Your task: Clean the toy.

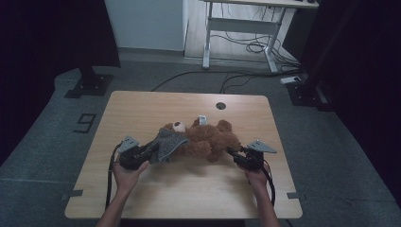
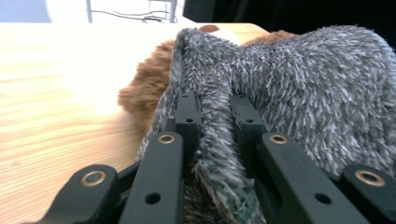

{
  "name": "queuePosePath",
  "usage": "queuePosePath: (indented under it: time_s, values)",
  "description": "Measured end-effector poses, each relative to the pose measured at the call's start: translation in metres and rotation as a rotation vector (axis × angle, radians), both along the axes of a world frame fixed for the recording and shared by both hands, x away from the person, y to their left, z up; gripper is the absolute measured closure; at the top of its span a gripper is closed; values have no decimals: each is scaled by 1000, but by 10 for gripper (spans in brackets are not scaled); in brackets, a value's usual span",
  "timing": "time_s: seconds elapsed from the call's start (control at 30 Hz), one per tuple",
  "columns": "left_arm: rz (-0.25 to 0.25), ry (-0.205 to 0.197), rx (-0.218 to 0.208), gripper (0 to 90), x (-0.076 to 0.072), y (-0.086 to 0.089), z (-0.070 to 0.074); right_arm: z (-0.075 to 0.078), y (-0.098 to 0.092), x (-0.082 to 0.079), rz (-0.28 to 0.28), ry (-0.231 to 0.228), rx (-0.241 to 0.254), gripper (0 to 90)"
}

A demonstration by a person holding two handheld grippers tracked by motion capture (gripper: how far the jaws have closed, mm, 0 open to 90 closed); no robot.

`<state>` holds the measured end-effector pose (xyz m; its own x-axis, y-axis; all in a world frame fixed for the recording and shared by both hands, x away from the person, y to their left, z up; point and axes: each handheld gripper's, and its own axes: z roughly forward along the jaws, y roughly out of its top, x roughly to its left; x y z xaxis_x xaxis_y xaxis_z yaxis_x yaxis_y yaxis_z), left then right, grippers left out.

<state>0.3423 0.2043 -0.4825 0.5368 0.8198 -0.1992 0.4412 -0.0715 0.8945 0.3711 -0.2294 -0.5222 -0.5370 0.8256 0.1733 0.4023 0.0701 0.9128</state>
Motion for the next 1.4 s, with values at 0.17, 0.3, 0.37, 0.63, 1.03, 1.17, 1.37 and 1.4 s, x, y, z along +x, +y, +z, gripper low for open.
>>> queuePosePath:
  time_s: [0.17, 0.3, 0.37, 0.63, 1.03, 1.17, 1.37, 1.4]
  values:
    - [-2, -14, -25, 765, -1, 0, 12, 0, -1, 1, 2, -3, 0, 579]
    - [-61, -48, -22, 765, 0, -29, 35, 0, 0, 1, 0, -2, 2, 579]
    - [-93, -56, -8, 765, 2, -44, 44, 0, -1, 1, 0, -2, 1, 579]
    - [-184, -71, -16, 765, 10, -93, 65, 1, 0, 1, 1, -1, 3, 579]
    - [-293, 6, 110, 763, 18, -179, 21, -1, 0, 1, -2, 8, 10, 580]
    - [-277, 21, 126, 764, 18, -177, 12, -2, 0, 2, 1, 13, 14, 582]
    - [-260, 13, 121, 763, 13, -167, 14, -2, -1, 2, 3, 12, 14, 582]
    - [-254, 10, 121, 763, 12, -162, 14, -2, -1, 2, 4, 10, 13, 582]
